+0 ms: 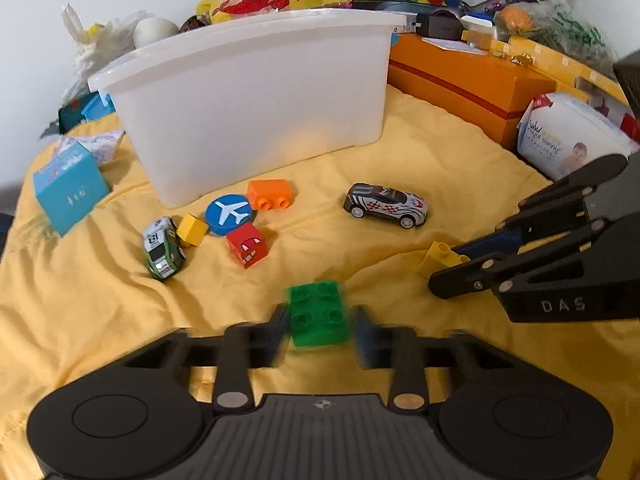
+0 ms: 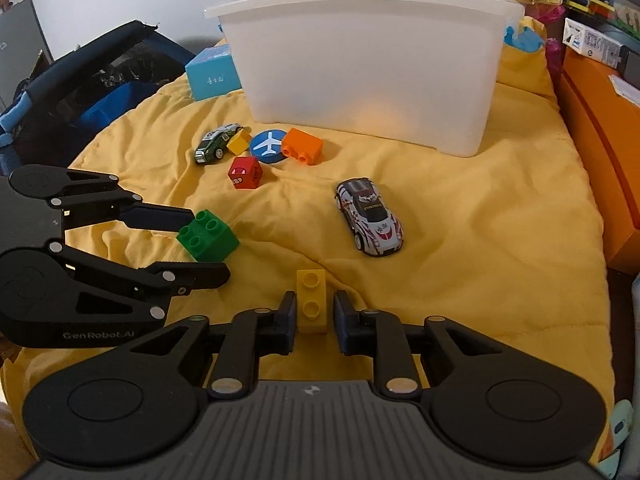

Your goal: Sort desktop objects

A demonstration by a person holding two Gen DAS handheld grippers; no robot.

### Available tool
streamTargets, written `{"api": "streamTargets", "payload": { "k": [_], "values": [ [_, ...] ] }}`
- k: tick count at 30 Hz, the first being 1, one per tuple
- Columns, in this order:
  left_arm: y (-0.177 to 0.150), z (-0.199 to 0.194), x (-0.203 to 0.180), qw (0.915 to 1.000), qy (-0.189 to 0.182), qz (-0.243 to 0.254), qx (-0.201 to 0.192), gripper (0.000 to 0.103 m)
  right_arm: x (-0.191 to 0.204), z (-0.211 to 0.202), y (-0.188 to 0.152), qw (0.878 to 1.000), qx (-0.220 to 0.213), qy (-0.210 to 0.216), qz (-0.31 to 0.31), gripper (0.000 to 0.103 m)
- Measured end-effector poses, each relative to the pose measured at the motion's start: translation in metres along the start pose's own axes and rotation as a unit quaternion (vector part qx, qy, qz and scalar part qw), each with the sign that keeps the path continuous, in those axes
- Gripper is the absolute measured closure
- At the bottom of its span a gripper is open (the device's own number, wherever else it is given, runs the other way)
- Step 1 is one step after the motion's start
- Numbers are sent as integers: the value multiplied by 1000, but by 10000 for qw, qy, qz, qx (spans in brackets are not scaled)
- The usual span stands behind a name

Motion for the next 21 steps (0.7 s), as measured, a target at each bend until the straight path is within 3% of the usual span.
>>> {"api": "streamTargets", "payload": {
  "k": [3,7,10,16,18,21],
  "values": [
    [5,-7,2,9999,-96,-97,-36,69,2,-3,4,10000,27,-28,-67,86],
    [37,-43,8,9977,-214,-146,-629,69,-2,-26,28,9988,-397,-220,-207,86],
    [77,-69,15,9924,-164,-83,-1216,69,-7,-50,60,9937,-975,-435,-342,86],
    [168,-87,41,9731,143,-486,-2246,69,-26,-84,137,9688,-2248,-1037,-137,86],
    [189,-83,43,9682,312,-496,-2434,69,-33,-81,158,9607,-2448,-1312,-15,86],
    [216,-64,48,9658,610,-479,-2475,69,-43,-63,182,9594,-2356,-1537,209,86]
  ]
}}
Point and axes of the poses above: each gripper's, at about its wrist camera, not at the fingertips, and z roughly the way its jaws point, x to its left, y to its top, the point moved 2 cm from there along z, roughly the way its jaws point, and after that the axes turned 7 degrees about -z, right-handed, at the moved point
